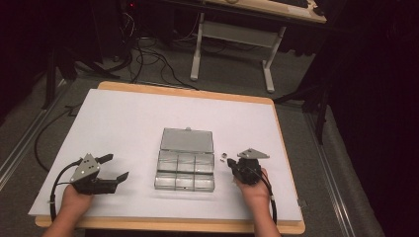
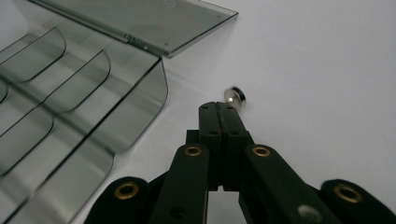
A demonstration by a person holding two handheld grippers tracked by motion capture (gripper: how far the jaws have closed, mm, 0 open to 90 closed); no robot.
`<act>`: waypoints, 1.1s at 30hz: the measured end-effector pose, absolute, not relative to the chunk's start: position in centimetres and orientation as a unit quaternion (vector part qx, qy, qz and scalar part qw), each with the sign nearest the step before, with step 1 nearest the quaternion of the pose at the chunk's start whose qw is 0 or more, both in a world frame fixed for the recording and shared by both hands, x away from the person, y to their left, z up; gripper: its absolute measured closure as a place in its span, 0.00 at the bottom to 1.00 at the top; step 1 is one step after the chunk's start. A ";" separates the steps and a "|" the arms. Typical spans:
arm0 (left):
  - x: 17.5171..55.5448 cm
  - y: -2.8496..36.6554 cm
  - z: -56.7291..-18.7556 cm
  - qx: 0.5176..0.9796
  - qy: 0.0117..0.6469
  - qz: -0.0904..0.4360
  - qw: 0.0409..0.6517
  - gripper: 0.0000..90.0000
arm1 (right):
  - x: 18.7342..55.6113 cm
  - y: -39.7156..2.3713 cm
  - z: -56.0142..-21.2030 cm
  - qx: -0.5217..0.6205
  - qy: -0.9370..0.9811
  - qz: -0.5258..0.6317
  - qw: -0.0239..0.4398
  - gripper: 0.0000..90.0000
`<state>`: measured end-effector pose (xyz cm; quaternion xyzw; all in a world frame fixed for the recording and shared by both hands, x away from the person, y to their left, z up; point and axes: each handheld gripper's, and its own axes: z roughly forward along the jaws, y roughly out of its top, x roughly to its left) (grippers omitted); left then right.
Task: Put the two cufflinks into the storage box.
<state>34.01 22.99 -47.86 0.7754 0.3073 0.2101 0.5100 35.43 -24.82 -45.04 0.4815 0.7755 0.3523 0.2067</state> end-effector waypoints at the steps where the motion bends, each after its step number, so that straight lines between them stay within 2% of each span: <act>1: 34.0 23.0 -47.9 0.775 0.307 0.210 0.510 0.17 | 36.4 -24.3 -45.1 0.484 0.777 0.347 0.203 1.00; 8: 33.9 23.0 -47.9 0.775 0.306 0.210 0.511 0.17 | 39.6 -22.3 -46.1 0.486 0.795 0.307 0.195 1.00; 13: 34.0 23.0 -47.9 0.774 0.307 0.210 0.512 0.17 | 40.4 -21.7 -46.6 0.489 0.801 0.287 0.191 1.00; 33: 34.0 23.0 -47.9 0.775 0.307 0.211 0.510 0.17 | 39.5 -22.0 -46.7 0.482 0.810 0.272 0.192 1.00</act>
